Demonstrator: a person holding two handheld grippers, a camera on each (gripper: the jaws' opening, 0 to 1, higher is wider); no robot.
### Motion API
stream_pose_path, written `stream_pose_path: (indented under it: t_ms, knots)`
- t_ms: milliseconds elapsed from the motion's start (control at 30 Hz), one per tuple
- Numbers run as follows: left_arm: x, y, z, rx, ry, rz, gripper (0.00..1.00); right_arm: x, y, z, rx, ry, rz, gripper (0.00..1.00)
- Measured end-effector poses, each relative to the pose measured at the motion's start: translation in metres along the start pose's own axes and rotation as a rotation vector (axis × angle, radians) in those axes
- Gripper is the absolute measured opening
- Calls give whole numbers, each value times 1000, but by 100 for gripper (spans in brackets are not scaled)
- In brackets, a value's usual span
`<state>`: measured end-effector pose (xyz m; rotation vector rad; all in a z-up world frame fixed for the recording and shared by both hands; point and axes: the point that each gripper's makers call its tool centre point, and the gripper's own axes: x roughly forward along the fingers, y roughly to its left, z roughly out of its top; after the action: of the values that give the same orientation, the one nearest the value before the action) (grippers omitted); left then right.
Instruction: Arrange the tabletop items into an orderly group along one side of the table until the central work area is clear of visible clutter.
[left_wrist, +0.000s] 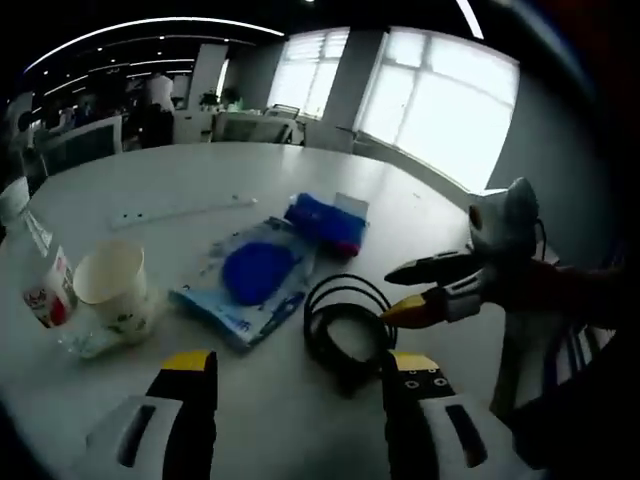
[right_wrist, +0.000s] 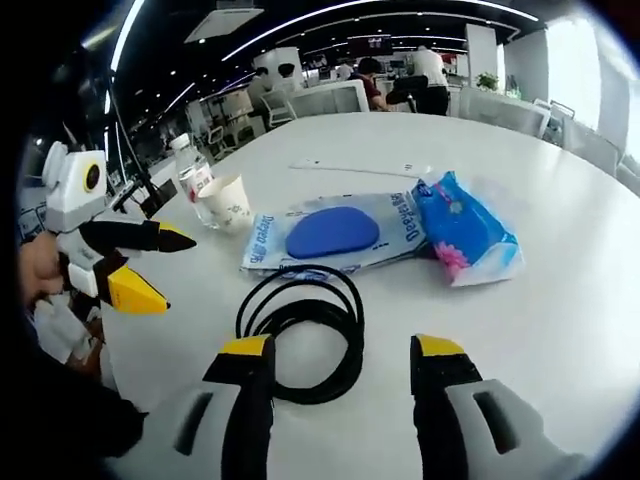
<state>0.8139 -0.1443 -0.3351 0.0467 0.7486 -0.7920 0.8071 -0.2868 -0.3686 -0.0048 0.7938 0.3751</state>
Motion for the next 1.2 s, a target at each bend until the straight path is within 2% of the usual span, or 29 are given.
stream_pose_path:
  t_ms: [200, 333, 533, 667, 867, 1033, 1200]
  knots:
    - [9, -1, -2, 6, 14, -13, 63, 4, 5, 0, -20, 10, -5, 47]
    - [17, -10, -6, 16, 35, -52, 59, 8, 6, -3, -19, 16, -19, 44]
    - [32, -21, -15, 25, 83, -78, 56, 14, 8, -12, -23, 37, -36, 39]
    - [37, -32, -16, 24, 94, -93, 52, 16, 4, -20, -21, 57, -62, 34]
    - [52, -42, -18, 14, 123, -119, 41, 21, -3, -31, -19, 77, -101, 20]
    - [63, -44, -21, 8, 152, -124, 37, 26, -4, -35, 0, 88, -114, 18]
    - [71, -42, -30, 18, 196, -115, 26, 29, -5, -39, 33, 102, -133, 16]
